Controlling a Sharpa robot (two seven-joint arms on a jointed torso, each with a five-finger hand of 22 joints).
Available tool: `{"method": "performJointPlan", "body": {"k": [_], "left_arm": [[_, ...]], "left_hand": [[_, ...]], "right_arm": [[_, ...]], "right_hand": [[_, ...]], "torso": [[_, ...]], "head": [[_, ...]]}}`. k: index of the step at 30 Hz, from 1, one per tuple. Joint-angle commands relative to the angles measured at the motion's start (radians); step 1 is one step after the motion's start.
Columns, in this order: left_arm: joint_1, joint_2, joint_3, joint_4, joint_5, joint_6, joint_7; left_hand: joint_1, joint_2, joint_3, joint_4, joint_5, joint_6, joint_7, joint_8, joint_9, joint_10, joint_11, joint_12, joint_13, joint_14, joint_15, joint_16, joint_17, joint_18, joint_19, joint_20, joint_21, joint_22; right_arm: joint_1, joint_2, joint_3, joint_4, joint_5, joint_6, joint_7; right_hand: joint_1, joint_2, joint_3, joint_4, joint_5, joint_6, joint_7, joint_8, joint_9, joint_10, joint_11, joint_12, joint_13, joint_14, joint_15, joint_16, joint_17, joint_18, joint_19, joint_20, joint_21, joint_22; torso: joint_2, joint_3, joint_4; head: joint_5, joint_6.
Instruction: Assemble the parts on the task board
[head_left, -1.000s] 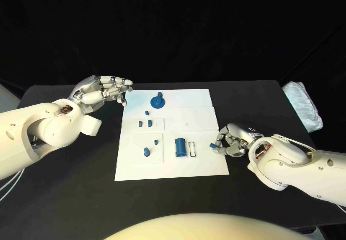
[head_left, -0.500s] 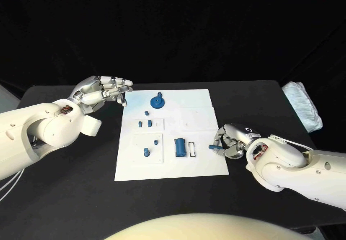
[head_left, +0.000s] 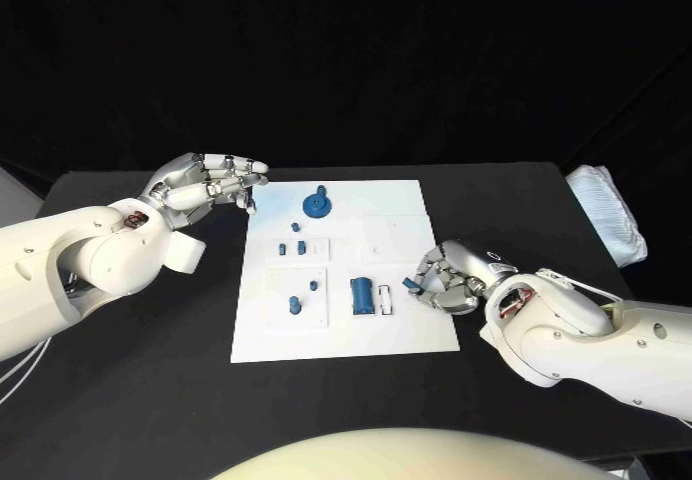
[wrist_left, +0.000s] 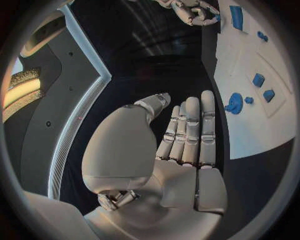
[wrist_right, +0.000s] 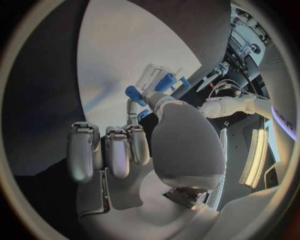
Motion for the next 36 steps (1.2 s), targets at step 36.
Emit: {"method": "performJointPlan", "body": {"k": [36], "left_arm": [[0.000, -0.005, 0.001, 0.011, 0.002, 0.029, -0.011]], "left_hand": [[0.002, 0.007, 0.001, 0.006, 0.006, -0.007, 0.001, 0.005, -0.002, -0.002, 0.000, 0.004, -0.002, -0.005, 0.002, -0.005, 0.002, 0.015, 0.008, 0.001, -0.007, -0.002]], "right_arm": [[-0.019, 0.134, 0.000, -0.080, 0.142, 0.043, -0.055]], "right_hand": [[-0.103, 0.034, -0.023, 0.054, -0.014, 0.033, -0.021, 0.028, 0.010, 0.084, -0.015, 0.066, 0.237, 0.105, -0.014, 0.018, 0.263, -0.024, 0.079, -0.010, 0.040, 0.217]], "torso": [[0.001, 0.0008, -0.0011]], "head": [[0.001, -0.017]]}}
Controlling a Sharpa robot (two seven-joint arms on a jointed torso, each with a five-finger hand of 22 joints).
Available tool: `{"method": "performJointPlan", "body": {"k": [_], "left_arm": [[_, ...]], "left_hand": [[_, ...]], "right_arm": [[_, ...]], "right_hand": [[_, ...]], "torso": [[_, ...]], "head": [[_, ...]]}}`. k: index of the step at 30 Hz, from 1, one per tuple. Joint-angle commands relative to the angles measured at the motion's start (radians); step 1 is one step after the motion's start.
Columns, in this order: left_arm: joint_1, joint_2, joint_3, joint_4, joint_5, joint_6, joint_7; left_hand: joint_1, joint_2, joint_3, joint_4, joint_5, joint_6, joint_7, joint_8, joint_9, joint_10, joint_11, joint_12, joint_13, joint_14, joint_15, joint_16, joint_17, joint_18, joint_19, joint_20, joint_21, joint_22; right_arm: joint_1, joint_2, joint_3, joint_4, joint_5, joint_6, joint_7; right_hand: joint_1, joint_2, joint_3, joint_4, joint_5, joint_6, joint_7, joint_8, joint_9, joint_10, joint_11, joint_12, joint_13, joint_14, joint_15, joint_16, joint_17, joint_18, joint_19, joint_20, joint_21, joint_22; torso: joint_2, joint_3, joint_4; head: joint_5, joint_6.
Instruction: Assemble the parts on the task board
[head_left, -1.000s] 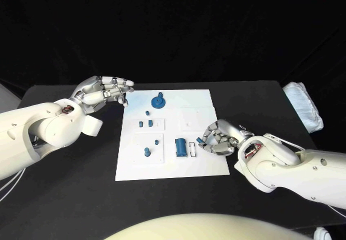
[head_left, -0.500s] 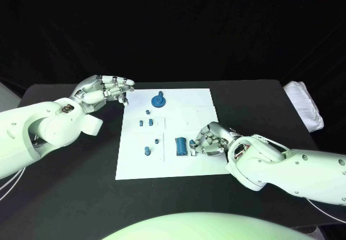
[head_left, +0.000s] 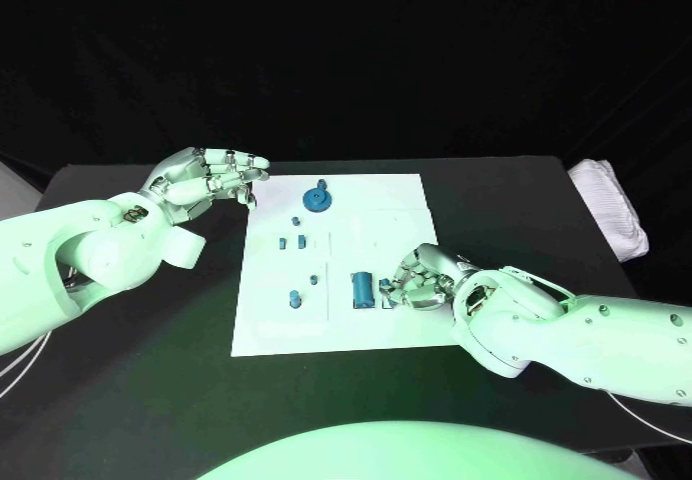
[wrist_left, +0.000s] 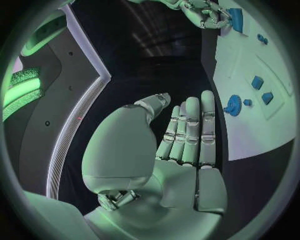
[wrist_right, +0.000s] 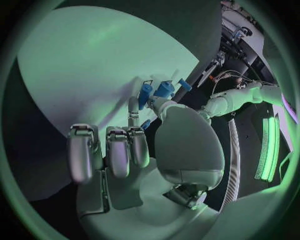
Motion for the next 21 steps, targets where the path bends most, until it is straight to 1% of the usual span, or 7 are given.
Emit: {"method": "performJointPlan", "body": {"k": [1, 8, 14, 17, 19, 21], "left_arm": [[0.000, -0.001, 0.000, 0.003, 0.002, 0.022, -0.001], [0.000, -0.001, 0.000, 0.003, 0.002, 0.024, -0.004], [0.000, -0.002, 0.000, 0.003, 0.001, 0.025, -0.006], [0.000, -0.002, 0.000, 0.003, 0.001, 0.025, -0.006], [0.000, -0.003, 0.000, 0.003, 0.001, 0.025, -0.007], [0.000, -0.003, 0.000, 0.003, 0.001, 0.024, -0.007]], "left_hand": [[0.002, 0.007, 0.001, 0.006, 0.006, -0.008, 0.001, 0.006, -0.001, -0.002, 0.000, 0.004, -0.001, -0.005, 0.002, -0.005, 0.001, 0.015, 0.008, 0.001, -0.004, -0.002], [0.001, 0.007, 0.001, 0.008, 0.006, -0.008, 0.001, 0.006, -0.001, -0.003, 0.001, 0.004, -0.001, -0.005, 0.002, -0.005, 0.001, 0.015, 0.008, 0.001, -0.004, -0.002], [0.001, 0.007, 0.001, 0.008, 0.006, -0.008, 0.001, 0.006, -0.001, -0.003, 0.001, 0.004, -0.001, -0.005, 0.002, -0.005, 0.001, 0.015, 0.008, 0.001, -0.004, -0.002], [0.000, 0.008, 0.000, 0.009, 0.006, -0.008, 0.001, 0.006, -0.001, -0.004, 0.001, 0.004, -0.002, -0.005, 0.002, -0.005, 0.002, 0.014, 0.008, 0.001, -0.005, -0.002], [-0.002, 0.008, 0.000, 0.011, 0.006, -0.009, 0.002, 0.006, -0.002, -0.004, 0.001, 0.004, -0.002, -0.005, 0.003, -0.005, 0.002, 0.014, 0.008, 0.001, -0.005, -0.003], [-0.002, 0.008, 0.000, 0.011, 0.006, -0.009, 0.002, 0.006, -0.002, -0.004, 0.001, 0.004, -0.002, -0.005, 0.003, -0.005, 0.002, 0.014, 0.008, 0.001, -0.005, -0.003]], "right_arm": [[-0.002, 0.002, -0.001, -0.001, -0.017, 0.024, -0.021], [-0.002, 0.005, -0.001, 0.003, -0.020, 0.024, -0.019], [-0.002, 0.006, -0.001, 0.002, -0.021, 0.021, -0.018], [-0.002, 0.006, -0.001, 0.002, -0.021, 0.019, -0.018], [-0.002, 0.006, -0.001, 0.002, -0.021, 0.019, -0.017], [-0.002, 0.005, -0.001, 0.002, -0.021, 0.018, -0.017]], "right_hand": [[-0.013, 0.008, 0.000, 0.007, -0.002, 0.004, 0.001, -0.004, -0.001, 0.085, -0.008, 0.006, 0.237, 0.106, -0.008, 0.005, 0.263, -0.008, 0.083, -0.007, 0.006, 0.217], [-0.019, 0.011, 0.000, 0.008, -0.002, 0.006, 0.000, -0.002, 0.000, 0.085, -0.008, 0.007, 0.237, 0.106, -0.008, 0.005, 0.263, -0.009, 0.083, -0.007, 0.006, 0.218], [-0.027, 0.011, -0.003, 0.009, -0.003, 0.006, 0.000, -0.001, 0.001, 0.085, -0.008, 0.007, 0.238, 0.106, -0.009, 0.005, 0.263, -0.009, 0.083, -0.007, 0.007, 0.218], [-0.052, 0.007, -0.013, 0.011, -0.011, 0.004, 0.002, -0.001, 0.001, 0.085, -0.008, 0.005, 0.237, 0.106, -0.008, 0.005, 0.263, -0.008, 0.082, -0.007, 0.003, 0.216], [-0.079, 0.004, -0.025, 0.012, -0.026, 0.003, 0.003, 0.000, 0.001, 0.084, -0.006, 0.003, 0.236, 0.106, -0.007, 0.005, 0.263, -0.008, 0.082, -0.007, 0.002, 0.216], [-0.109, 0.002, -0.041, 0.012, -0.050, 0.003, 0.004, 0.001, 0.001, 0.084, -0.005, 0.002, 0.236, 0.106, -0.006, 0.005, 0.263, -0.008, 0.082, -0.006, 0.001, 0.217]], "torso": [[0.000, 0.0000, -0.0003], [-0.001, 0.0003, 0.0011], [-0.001, -0.0005, -0.0004], [-0.001, 0.0000, -0.0007], [-0.001, 0.0002, -0.0006], [0.000, 0.0004, -0.0003]], "head": [[-0.001, -0.001], [0.001, -0.003], [0.002, -0.003], [0.002, -0.004], [0.002, -0.004], [0.002, -0.004]]}}
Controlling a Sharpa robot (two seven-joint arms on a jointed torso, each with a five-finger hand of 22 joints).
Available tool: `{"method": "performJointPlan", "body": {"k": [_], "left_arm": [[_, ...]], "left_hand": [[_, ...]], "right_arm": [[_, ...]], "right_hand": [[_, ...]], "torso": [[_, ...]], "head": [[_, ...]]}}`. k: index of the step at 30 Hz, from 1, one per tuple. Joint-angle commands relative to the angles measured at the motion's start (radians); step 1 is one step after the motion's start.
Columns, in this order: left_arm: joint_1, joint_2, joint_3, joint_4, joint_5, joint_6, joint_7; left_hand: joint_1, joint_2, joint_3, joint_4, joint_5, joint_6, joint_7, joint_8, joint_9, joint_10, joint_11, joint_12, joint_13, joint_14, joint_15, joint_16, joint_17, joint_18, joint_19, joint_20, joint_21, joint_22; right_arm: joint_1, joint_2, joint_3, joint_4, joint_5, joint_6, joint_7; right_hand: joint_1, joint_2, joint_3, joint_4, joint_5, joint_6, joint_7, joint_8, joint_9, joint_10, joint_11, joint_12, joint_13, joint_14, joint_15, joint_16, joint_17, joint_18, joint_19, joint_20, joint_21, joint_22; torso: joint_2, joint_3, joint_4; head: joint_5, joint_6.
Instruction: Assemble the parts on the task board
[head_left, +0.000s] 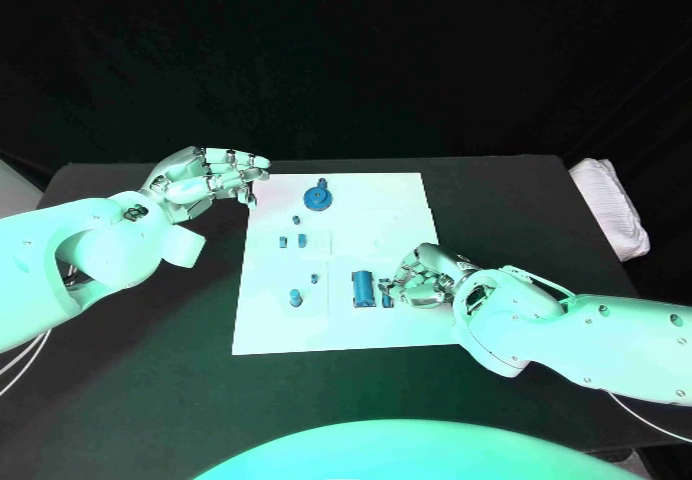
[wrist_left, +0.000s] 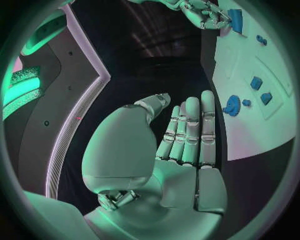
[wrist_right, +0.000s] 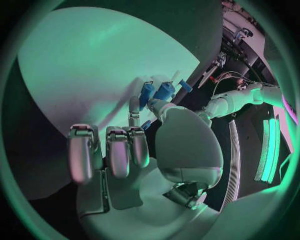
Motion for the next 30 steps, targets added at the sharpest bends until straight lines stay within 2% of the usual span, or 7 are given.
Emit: {"method": "performJointPlan", "body": {"k": [1, 4, 7, 14, 19, 23, 30], "left_arm": [[0.000, 0.000, 0.000, 0.002, 0.001, 0.018, 0.002], [0.000, -0.001, 0.000, 0.002, 0.001, 0.018, 0.001], [0.000, -0.002, 0.000, 0.001, 0.001, 0.017, 0.001], [0.000, -0.001, 0.000, 0.000, 0.001, 0.018, 0.001], [0.000, 0.000, 0.000, -0.002, 0.001, 0.017, 0.002], [0.000, 0.002, 0.000, -0.007, 0.001, 0.014, 0.008], [-0.001, 0.024, 0.000, -0.035, 0.013, 0.000, 0.028]], "left_hand": [[-0.002, 0.008, 0.000, 0.005, 0.006, -0.009, 0.002, 0.006, -0.002, -0.004, 0.001, 0.004, -0.001, -0.005, 0.003, -0.005, 0.001, 0.014, 0.008, 0.001, -0.005, -0.001], [-0.002, 0.008, 0.000, 0.005, 0.006, -0.009, 0.002, 0.006, -0.002, -0.004, 0.001, 0.004, -0.001, -0.005, 0.003, -0.005, 0.001, 0.014, 0.008, 0.001, -0.005, -0.001], [-0.002, 0.008, 0.000, 0.005, 0.006, -0.009, 0.002, 0.006, -0.002, -0.004, 0.001, 0.004, -0.001, -0.005, 0.003, -0.005, 0.001, 0.014, 0.008, 0.001, -0.005, -0.001], [-0.002, 0.008, 0.000, 0.005, 0.006, -0.009, 0.002, 0.006, -0.002, -0.004, 0.001, 0.004, -0.001, -0.005, 0.003, -0.005, 0.001, 0.014, 0.008, 0.001, -0.005, -0.001], [-0.002, 0.010, 0.001, 0.008, 0.006, -0.009, 0.001, 0.006, -0.002, -0.005, 0.001, 0.005, -0.002, -0.005, 0.003, -0.005, 0.001, 0.014, 0.008, 0.001, -0.007, -0.002], [-0.002, 0.010, 0.001, 0.008, 0.006, -0.009, 0.001, 0.006, -0.002, -0.005, 0.001, 0.005, -0.002, -0.005, 0.003, -0.005, 0.001, 0.014, 0.008, 0.001, -0.007, -0.002], [-0.003, 0.009, 0.000, 0.008, 0.006, -0.010, 0.001, 0.006, -0.002, -0.005, 0.001, 0.005, -0.002, -0.006, 0.003, -0.005, 0.001, 0.014, 0.008, 0.001, -0.007, -0.002]], "right_arm": [[-0.002, 0.001, 0.000, 0.002, -0.009, 0.013, -0.002], [-0.002, -0.001, 0.000, 0.002, -0.010, 0.012, 0.000], [-0.002, -0.002, 0.000, 0.003, -0.010, 0.012, 0.000], [-0.002, -0.012, 0.000, 0.005, -0.009, 0.015, 0.011], [-0.002, -0.027, -0.001, 0.005, -0.001, -0.009, 0.040], [-0.002, -0.043, 0.000, 0.001, 0.052, -0.076, 0.133], [0.017, -0.059, 0.003, -0.045, 0.254, -0.165, 0.419]], "right_hand": [[-0.028, -0.004, -0.018, -0.001, -0.025, 0.001, 0.005, -0.002, -0.001, 0.084, -0.005, -0.001, 0.237, 0.106, -0.006, 0.005, 0.263, -0.008, 0.082, -0.006, -0.004, 0.217], [-0.051, -0.003, -0.038, 0.000, -0.052, 0.001, 0.005, -0.001, -0.001, 0.084, -0.006, -0.003, 0.236, 0.106, -0.006, 0.005, 0.263, -0.007, 0.081, -0.006, -0.005, 0.216], [-0.065, -0.007, -0.057, -0.003, 0.017, 0.000, 0.004, 0.001, 0.000, 0.083, -0.007, -0.005, 0.236, 0.106, -0.007, 0.005, 0.263, -0.007, 0.081, -0.007, -0.007, 0.216], [-0.060, -0.010, -0.062, -0.008, 0.022, -0.003, 0.004, 0.001, 0.000, 0.082, -0.007, -0.007, 0.235, 0.106, -0.007, 0.005, 0.263, -0.006, 0.080, -0.007, -0.010, 0.215], [-0.008, -0.015, -0.064, -0.029, 0.003, -0.013, 0.006, -0.002, -0.001, 0.076, -0.005, -0.024, 0.228, 0.105, -0.007, 0.004, 0.261, -0.003, 0.076, -0.007, -0.027, 0.208], [0.026, -0.022, -0.072, -0.034, 0.015, -0.073, 0.032, -0.041, -0.018, 0.059, 0.015, -0.065, 0.210, 0.100, 0.008, -0.010, 0.238, 0.004, 0.066, 0.002, -0.064, 0.193], [0.124, -0.030, -0.074, -0.067, 0.020, -0.140, 0.069, -0.102, -0.039, -0.005, 0.047, -0.196, 0.153, 0.080, 0.035, -0.061, 0.167, 0.036, 0.019, 0.028, -0.232, 0.119]], "torso": [[0.001, 0.0001, -0.0001], [0.000, -0.0001, 0.0002], [0.000, 0.0007, -0.0001], [0.000, 0.0014, -0.0012], [0.000, 0.0014, -0.0018], [-0.003, 0.0013, -0.0021], [-0.018, -0.0011, -0.0032]], "head": [[0.000, -0.001], [0.000, -0.001], [0.000, -0.003], [0.000, -0.004], [0.000, -0.003], [0.000, 0.004], [-0.002, 0.021]]}}
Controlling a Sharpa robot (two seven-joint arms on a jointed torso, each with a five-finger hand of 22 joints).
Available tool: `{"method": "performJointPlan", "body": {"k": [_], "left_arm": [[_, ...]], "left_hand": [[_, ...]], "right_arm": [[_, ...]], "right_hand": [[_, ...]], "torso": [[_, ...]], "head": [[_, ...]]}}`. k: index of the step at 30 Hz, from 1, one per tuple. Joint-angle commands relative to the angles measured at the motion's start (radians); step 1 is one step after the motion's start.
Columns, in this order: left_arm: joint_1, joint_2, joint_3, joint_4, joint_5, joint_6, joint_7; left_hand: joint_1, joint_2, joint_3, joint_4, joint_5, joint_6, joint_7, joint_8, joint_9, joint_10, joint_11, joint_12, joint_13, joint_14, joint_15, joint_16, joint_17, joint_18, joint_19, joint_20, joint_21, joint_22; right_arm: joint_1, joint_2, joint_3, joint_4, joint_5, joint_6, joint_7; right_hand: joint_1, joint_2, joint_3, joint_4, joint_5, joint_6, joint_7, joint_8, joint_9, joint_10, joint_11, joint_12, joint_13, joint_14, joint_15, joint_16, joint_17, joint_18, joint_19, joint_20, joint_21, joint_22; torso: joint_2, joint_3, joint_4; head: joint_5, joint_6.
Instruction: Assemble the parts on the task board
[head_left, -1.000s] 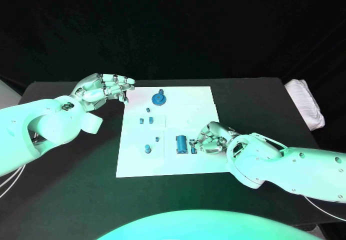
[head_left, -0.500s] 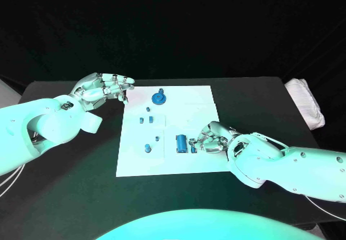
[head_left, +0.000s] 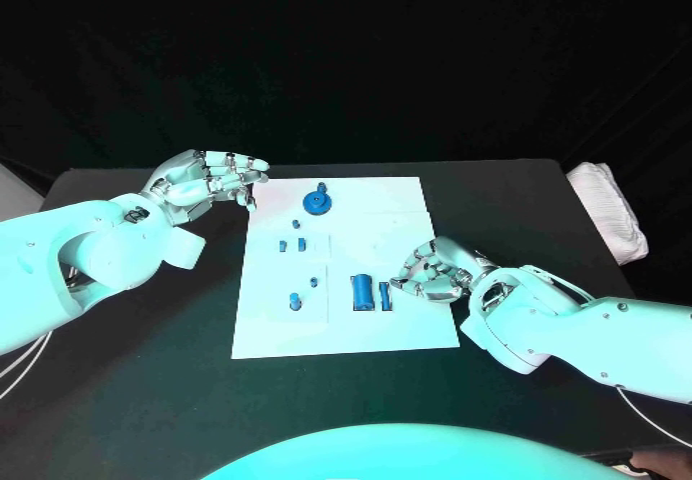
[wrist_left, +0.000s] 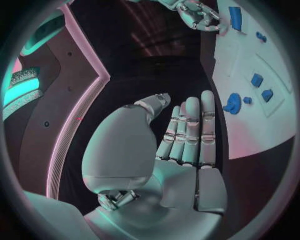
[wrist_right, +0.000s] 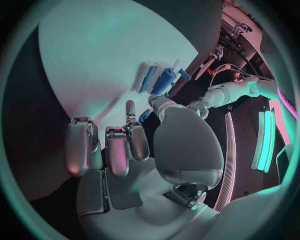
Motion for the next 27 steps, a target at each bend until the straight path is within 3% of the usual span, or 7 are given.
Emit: {"method": "performJointPlan", "body": {"k": [1, 5, 8, 13, 19, 27], "left_arm": [[-0.001, 0.012, 0.000, -0.012, 0.014, -0.001, 0.029], [-0.005, 0.026, 0.000, -0.029, 0.020, -0.005, 0.037], [-0.008, 0.032, 0.000, -0.036, 0.023, -0.005, 0.039], [-0.011, 0.040, 0.000, -0.040, 0.024, -0.004, 0.040], [-0.012, 0.042, 0.000, -0.039, 0.025, -0.002, 0.040], [-0.013, 0.039, 0.000, -0.038, 0.025, 0.001, 0.036]], "left_hand": [[-0.003, 0.009, 0.000, 0.008, 0.006, -0.006, -0.002, 0.006, -0.001, -0.005, 0.001, 0.005, -0.001, -0.006, 0.003, -0.005, 0.001, 0.014, 0.008, 0.001, -0.007, -0.001], [-0.003, 0.009, 0.000, 0.008, 0.006, -0.006, -0.002, 0.006, -0.002, -0.005, 0.001, 0.005, -0.001, -0.006, 0.003, -0.005, 0.001, 0.014, 0.008, 0.002, -0.007, -0.001], [-0.003, 0.009, 0.000, 0.008, 0.006, -0.006, -0.002, 0.006, -0.002, -0.005, 0.001, 0.005, -0.001, -0.006, 0.003, -0.006, 0.001, 0.014, 0.008, 0.002, -0.008, -0.002], [-0.003, 0.009, 0.000, 0.008, 0.006, -0.006, -0.002, 0.006, -0.002, -0.005, 0.001, 0.006, -0.001, -0.006, 0.003, -0.006, 0.001, 0.014, 0.008, 0.002, -0.008, -0.002], [-0.002, 0.009, 0.001, 0.008, 0.006, -0.006, -0.003, 0.007, -0.002, -0.004, 0.001, 0.006, -0.001, -0.007, 0.003, -0.006, 0.001, 0.014, 0.008, 0.002, -0.008, -0.002], [-0.002, 0.009, 0.001, 0.008, 0.006, -0.006, -0.003, 0.007, -0.002, -0.004, 0.001, 0.006, -0.001, -0.007, 0.003, -0.006, 0.001, 0.014, 0.008, 0.002, -0.008, -0.002]], "right_arm": [[0.012, -0.001, 0.004, -0.019, 0.152, -0.083, 0.233], [0.024, 0.006, 0.005, -0.034, 0.143, -0.076, 0.270], [0.027, 0.014, 0.006, -0.030, 0.103, -0.049, 0.272], [0.026, 0.033, 0.005, -0.012, -0.017, 0.033, 0.220], [0.009, 0.057, 0.003, -0.001, -0.151, 0.086, 0.141], [-0.011, 0.080, 0.001, 0.001, -0.280, 0.071, 0.076]], "right_hand": [[0.037, -0.015, -0.001, -0.026, -0.003, -0.013, 0.005, -0.012, -0.003, -0.006, 0.007, -0.020, 0.151, 0.079, 0.008, -0.004, 0.169, 0.013, 0.015, 0.006, -0.027, 0.116], [0.093, -0.029, -0.004, -0.062, -0.035, 0.018, -0.003, 0.004, 0.005, -0.001, 0.002, -0.004, 0.157, 0.081, 0.005, 0.000, 0.175, 0.012, 0.019, 0.006, -0.023, 0.117], [0.135, -0.034, -0.016, -0.088, -0.092, 0.080, -0.030, 0.060, 0.033, 0.014, -0.019, 0.029, 0.171, 0.083, -0.011, 0.003, 0.181, 0.010, 0.025, -0.005, -0.013, 0.121], [0.157, -0.034, -0.053, -0.094, -0.111, 0.086, -0.051, 0.128, 0.082, 0.046, -0.038, 0.101, 0.203, 0.086, -0.028, 0.008, 0.189, 0.006, 0.033, -0.022, 0.002, 0.128], [0.188, -0.027, -0.124, -0.082, -0.116, 0.053, -0.059, 0.198, 0.149, 0.061, -0.045, 0.139, 0.220, 0.090, -0.035, 0.019, 0.206, 0.001, 0.042, -0.030, 0.023, 0.141], [0.221, -0.017, -0.184, -0.062, -0.130, 0.018, -0.058, 0.243, 0.200, 0.064, -0.045, 0.151, 0.225, 0.093, -0.034, 0.026, 0.216, -0.001, 0.046, -0.031, 0.034, 0.149]], "torso": [[-0.013, -0.0027, -0.0007], [-0.021, -0.0053, 0.0045], [-0.023, -0.0055, 0.0072], [-0.026, -0.0073, 0.0070], [-0.023, -0.0060, 0.0079], [-0.020, -0.0038, 0.0073]], "head": [[0.000, 0.011], [-0.002, 0.011], [0.003, 0.009], [0.002, 0.007], [0.007, 0.005], [0.010, 0.001]]}}
